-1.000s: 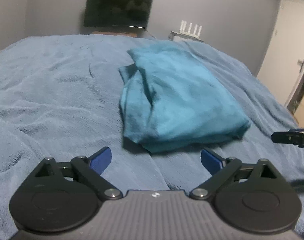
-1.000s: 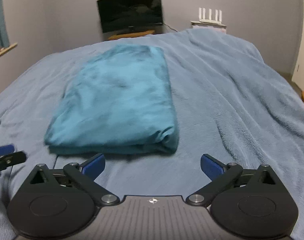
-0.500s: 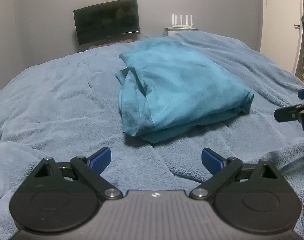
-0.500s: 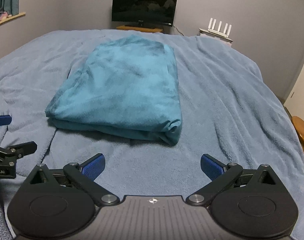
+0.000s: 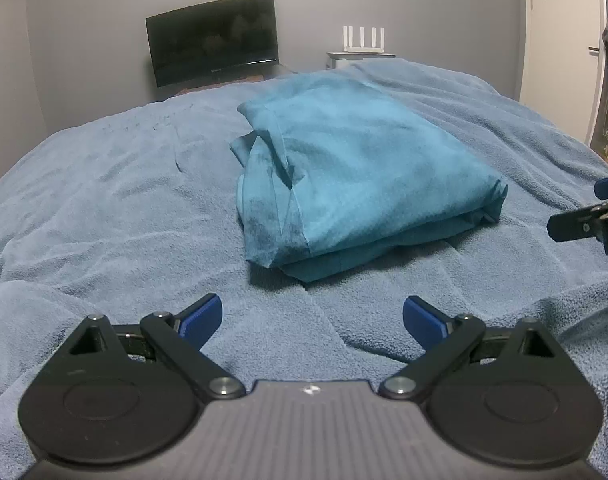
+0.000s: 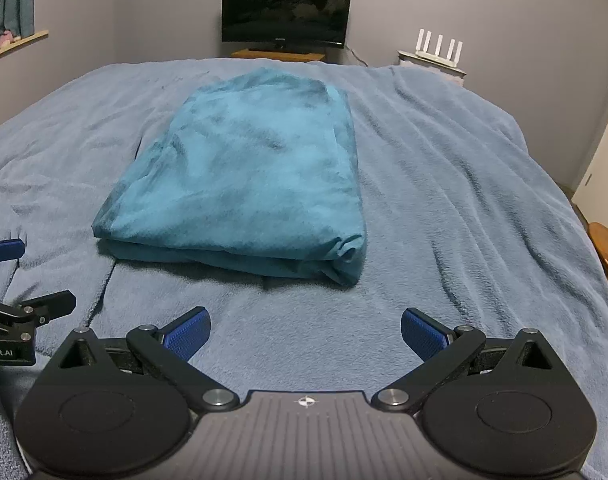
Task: Fold large clothes
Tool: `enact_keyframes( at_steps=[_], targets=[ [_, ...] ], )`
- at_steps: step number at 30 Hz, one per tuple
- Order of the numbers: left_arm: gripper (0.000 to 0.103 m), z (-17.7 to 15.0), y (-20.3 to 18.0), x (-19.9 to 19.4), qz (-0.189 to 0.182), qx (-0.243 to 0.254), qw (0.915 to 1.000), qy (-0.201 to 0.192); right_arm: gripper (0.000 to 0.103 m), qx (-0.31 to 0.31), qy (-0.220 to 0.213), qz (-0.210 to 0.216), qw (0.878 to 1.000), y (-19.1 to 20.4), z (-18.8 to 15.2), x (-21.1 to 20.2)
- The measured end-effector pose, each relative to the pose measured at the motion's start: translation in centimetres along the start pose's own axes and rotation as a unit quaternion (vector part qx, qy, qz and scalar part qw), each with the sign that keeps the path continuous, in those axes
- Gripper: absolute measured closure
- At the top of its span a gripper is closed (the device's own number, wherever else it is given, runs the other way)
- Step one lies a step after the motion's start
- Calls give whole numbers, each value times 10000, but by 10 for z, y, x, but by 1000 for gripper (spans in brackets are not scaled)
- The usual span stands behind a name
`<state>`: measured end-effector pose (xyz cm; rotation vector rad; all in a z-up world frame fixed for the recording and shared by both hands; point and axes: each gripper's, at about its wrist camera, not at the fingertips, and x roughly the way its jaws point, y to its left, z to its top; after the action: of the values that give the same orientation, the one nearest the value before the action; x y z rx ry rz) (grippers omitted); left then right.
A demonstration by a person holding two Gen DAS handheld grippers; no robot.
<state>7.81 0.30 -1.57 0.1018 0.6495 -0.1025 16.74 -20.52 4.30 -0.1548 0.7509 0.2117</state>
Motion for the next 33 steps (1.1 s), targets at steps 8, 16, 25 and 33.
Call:
enact_keyframes(
  at_steps=[8,16,25,33],
  targets=[
    [6,0,0,4,-18,-4,10000,51,0,23,53,48,10000,-1,0,3],
    [6,0,0,4,-20,-3,10000,57,0,14,75,69,9999,-1,0,4],
    [6,-1,-1,5,-40,38,10000,62,0,14,78,66,9999,-1,0,4],
    [6,-2,-2,5,-64,111,9999,75,0,20,77,62,9999,0,0,3]
  ],
)
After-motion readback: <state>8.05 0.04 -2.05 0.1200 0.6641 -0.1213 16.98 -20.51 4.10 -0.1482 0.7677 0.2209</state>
